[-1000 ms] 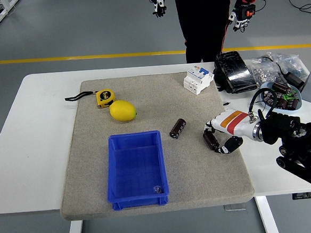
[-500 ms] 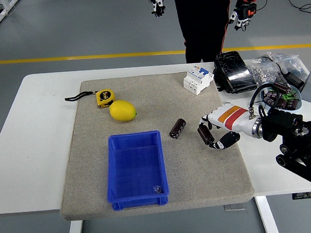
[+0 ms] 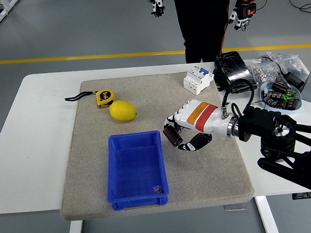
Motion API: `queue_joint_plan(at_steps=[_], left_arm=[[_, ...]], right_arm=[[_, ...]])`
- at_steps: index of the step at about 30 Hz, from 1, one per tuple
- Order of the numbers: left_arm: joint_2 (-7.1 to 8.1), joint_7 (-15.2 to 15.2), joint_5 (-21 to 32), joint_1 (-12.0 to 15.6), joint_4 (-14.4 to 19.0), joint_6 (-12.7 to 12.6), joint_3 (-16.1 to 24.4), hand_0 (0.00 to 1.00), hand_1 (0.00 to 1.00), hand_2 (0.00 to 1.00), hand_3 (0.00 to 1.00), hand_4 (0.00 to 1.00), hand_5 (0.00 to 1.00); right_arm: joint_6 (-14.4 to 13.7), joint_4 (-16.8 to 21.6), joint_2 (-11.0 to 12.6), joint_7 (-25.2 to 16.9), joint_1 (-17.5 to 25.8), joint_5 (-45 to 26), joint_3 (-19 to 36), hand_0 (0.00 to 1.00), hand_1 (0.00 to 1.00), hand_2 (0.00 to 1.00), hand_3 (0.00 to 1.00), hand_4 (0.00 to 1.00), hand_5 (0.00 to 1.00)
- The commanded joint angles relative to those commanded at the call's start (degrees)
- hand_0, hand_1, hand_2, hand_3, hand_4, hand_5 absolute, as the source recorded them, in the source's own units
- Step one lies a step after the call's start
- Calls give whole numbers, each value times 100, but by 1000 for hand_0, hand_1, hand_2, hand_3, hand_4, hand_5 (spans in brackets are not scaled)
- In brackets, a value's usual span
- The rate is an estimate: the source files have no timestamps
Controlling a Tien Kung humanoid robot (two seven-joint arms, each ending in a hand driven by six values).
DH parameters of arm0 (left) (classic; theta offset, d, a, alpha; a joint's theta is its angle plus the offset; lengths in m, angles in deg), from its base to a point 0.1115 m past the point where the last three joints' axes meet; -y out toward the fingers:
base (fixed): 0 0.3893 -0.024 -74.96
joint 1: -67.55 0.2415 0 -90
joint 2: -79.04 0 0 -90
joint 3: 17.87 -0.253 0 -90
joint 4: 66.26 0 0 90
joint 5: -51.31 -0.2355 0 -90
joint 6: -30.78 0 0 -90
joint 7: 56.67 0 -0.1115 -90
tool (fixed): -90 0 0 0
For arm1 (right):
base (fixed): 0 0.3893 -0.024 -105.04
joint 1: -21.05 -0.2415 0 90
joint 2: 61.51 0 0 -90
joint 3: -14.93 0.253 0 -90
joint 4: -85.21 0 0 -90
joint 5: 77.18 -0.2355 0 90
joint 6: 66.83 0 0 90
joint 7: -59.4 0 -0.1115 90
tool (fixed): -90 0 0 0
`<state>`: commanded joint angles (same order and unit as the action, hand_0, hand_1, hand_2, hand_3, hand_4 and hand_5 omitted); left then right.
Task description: Pick up the battery,place it into the box
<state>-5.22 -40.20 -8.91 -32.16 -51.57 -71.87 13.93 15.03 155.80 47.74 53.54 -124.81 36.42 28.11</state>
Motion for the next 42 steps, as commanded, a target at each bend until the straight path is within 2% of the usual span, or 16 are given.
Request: queue_joint_plan(at_steps=[2, 7, 8, 13, 14, 18, 24, 29, 31, 32, 37, 38, 42], left_arm=[[0, 16, -38, -7, -1, 5, 21, 579, 594, 637, 580, 632, 588], [13, 37, -73, -45, 10, 12, 30, 579, 594, 637, 580, 632, 588], [14, 42, -86, -52, 11, 14, 38, 579, 595, 634, 580, 633, 589], [26, 53, -123, -79, 13, 14, 64, 579, 595, 634, 580, 633, 589], [26, 54, -124, -80, 11, 9, 72, 579, 593, 633, 580, 632, 589], [28, 56, -138, -81, 7, 8, 81, 579, 593, 633, 580, 632, 589], [32, 61, -148, -88, 6, 19, 89, 579, 591, 633, 580, 632, 590], [31, 47, -91, -101, 6, 6, 61, 579, 589, 631, 580, 631, 590], [32, 40, -74, -104, 5, 1, 48, 579, 589, 631, 580, 631, 590], [32, 39, -73, -105, 5, 0, 47, 579, 589, 633, 580, 629, 589], [26, 31, -47, -104, 3, -12, 34, 579, 589, 633, 580, 629, 589], [23, 32, -52, -105, 3, -11, 37, 579, 591, 632, 580, 628, 589], [15, 32, -50, -102, 6, -11, 37, 579, 591, 632, 580, 628, 589]], right_arm=[[74, 29, -158, 30, -146, 25, -143, 315, 443, 552, 594, 702, 323], [341, -86, -483, 155, -378, -51, -363, 315, 443, 552, 594, 702, 323], [372, -114, -515, 158, -398, -82, -377, 366, 496, 708, 998, 848, 390], [566, -232, -627, -15, -495, -372, -406, 366, 496, 708, 998, 848, 390], [610, -237, -639, -81, -507, -418, -415, 427, 576, 849, 998, 983, 443], [707, -239, -675, -157, -528, -473, -416, 427, 576, 849, 998, 983, 443], [633, -242, -680, -122, -546, -438, -318, 443, 583, 868, 998, 998, 450], [423, -369, -622, -76, -473, -393, 64, 431, 575, 846, 998, 978, 449], [370, -511, -612, -48, -451, -452, 199, 431, 575, 846, 998, 978, 449], [337, -596, -614, -16, -439, -510, 256, 510, 593, 832, 998, 966, 440], [172, -1237, -657, 54, -379, -819, 351, 510, 593, 832, 998, 966, 440], [160, -1384, -668, 43, -378, -808, 329, 636, 652, 832, 989, 950, 422], [90, -1899, -695, -50, -411, -557, 69, 636, 652, 832, 989, 950, 422]])
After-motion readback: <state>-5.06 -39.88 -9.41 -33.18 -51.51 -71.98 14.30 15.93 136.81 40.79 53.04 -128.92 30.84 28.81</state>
